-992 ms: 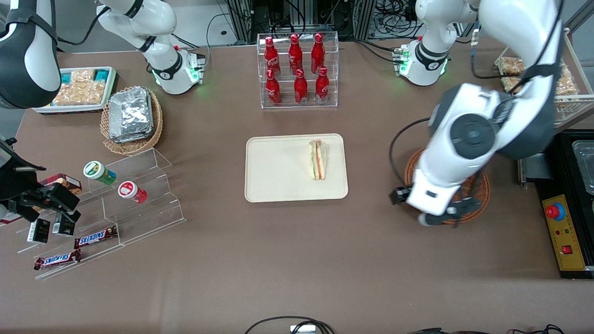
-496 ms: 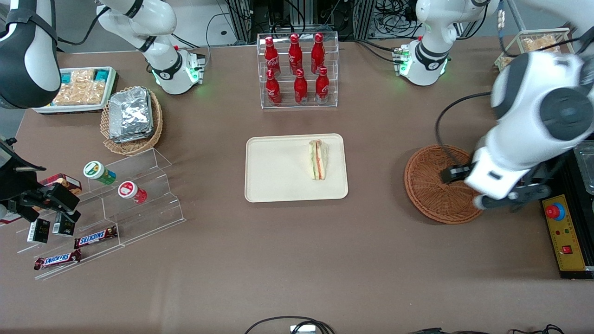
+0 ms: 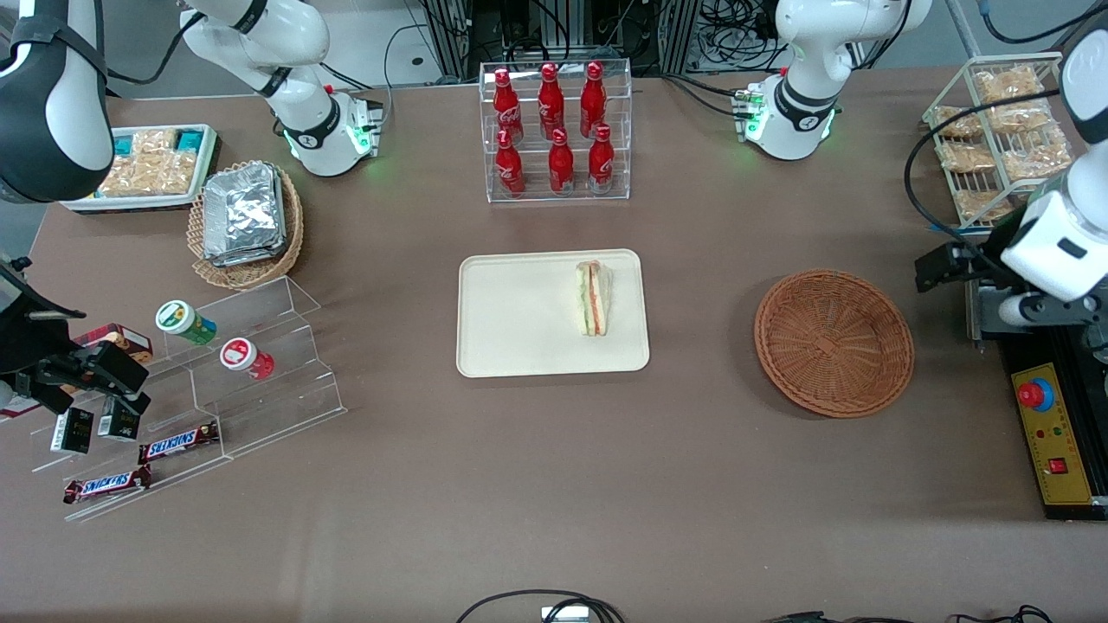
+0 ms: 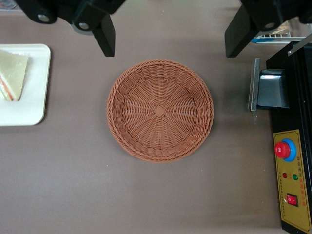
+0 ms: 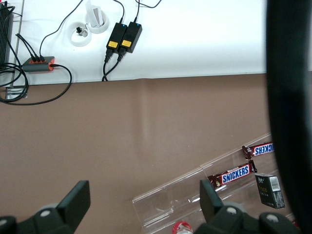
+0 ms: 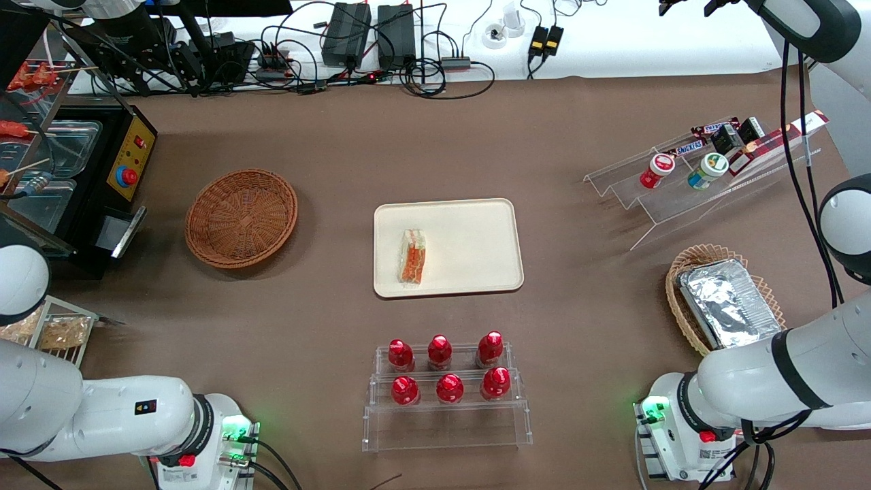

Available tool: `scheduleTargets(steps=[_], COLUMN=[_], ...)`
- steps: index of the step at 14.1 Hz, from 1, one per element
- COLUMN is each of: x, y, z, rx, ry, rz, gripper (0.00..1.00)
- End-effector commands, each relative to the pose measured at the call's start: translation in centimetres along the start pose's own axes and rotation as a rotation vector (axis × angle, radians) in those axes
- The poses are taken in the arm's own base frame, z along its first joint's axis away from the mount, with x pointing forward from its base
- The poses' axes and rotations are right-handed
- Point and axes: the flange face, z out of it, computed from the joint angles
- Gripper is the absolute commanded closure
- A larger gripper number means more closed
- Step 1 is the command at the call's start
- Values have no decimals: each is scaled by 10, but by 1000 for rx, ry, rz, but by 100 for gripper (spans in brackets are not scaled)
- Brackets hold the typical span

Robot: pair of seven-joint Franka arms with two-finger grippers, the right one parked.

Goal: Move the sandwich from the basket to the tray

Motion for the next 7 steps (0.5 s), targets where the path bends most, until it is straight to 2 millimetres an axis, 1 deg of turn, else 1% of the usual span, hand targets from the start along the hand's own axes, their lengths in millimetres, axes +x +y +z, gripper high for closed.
scheduleTargets(steps=[1,4,7], x=[-19,-31,-31], y=[-3,-1,2], z=[-4,-12,-13], rx=[-7,-1,-2], ry=[0,11,12], rz=[70,131,139], gripper=[1,1,1])
